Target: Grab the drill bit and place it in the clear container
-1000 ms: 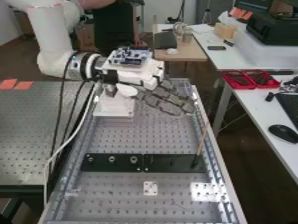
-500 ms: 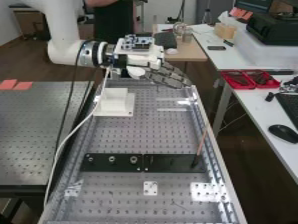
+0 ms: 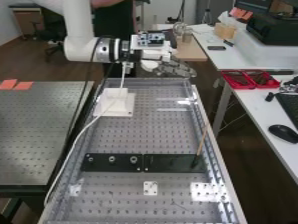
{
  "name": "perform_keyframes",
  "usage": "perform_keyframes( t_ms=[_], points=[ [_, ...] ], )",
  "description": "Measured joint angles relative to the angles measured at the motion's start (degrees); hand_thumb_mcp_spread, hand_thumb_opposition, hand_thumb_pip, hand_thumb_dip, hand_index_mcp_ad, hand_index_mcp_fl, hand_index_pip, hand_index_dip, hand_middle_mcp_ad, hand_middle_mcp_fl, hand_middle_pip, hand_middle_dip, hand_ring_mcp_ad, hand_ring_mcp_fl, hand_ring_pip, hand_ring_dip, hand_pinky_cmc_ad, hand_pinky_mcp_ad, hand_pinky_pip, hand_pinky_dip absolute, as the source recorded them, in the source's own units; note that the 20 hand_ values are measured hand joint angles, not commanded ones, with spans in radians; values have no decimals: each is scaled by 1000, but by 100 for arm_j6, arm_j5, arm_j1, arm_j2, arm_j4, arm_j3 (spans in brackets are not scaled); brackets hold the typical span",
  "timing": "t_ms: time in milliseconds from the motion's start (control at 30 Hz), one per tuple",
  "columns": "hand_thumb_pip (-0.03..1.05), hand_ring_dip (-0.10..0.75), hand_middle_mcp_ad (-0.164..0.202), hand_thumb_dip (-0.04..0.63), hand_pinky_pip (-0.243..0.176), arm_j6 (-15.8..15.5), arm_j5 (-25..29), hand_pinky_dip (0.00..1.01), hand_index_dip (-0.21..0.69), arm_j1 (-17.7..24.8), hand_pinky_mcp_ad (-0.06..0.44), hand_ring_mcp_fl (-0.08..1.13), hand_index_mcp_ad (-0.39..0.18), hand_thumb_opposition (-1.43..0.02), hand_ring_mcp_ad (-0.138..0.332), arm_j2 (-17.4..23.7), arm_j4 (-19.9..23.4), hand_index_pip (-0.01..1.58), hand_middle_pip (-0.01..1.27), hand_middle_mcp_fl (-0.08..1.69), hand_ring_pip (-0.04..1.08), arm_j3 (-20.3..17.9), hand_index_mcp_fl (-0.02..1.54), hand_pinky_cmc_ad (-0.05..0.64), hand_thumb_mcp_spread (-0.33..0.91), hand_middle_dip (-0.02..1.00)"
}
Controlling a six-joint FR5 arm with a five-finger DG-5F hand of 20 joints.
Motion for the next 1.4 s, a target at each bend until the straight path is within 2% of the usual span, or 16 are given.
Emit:
perform_keyframes(
  t_ms=[267, 433, 700, 1033, 1167, 1400],
  points=[
    [419, 5, 75, 333, -98, 59, -13, 140, 494, 54, 171, 159, -140, -1012, 211, -216, -134, 695, 134, 396, 101, 234, 1005, 332, 771, 222],
    [419, 5, 75, 333, -98, 55, -349, 140, 497, 50, 168, 162, -140, -1012, 211, -328, -194, 695, 134, 396, 101, 346, 1005, 332, 770, 222],
    [419, 5, 75, 333, -98, 57, -452, 140, 497, 4, 171, 162, -140, -1014, 211, -578, -317, 695, 134, 394, 101, 567, 1007, 332, 770, 222],
    [419, 14, 75, 333, -101, 111, -434, 140, 497, -108, 168, 157, -140, -1014, 211, -1039, -627, 695, 134, 393, 110, 875, 1007, 330, 770, 223],
    [419, 19, 75, 333, -101, 147, -635, 140, 497, -152, 171, 161, -140, -1012, 211, -1185, -723, 695, 131, 393, 110, 947, 1007, 333, 770, 222],
    [419, 21, 75, 333, -101, 234, -270, 140, 497, -181, 168, 161, -140, -1012, 211, -1274, -828, 695, 134, 393, 103, 1011, 1007, 330, 770, 227]
  ],
)
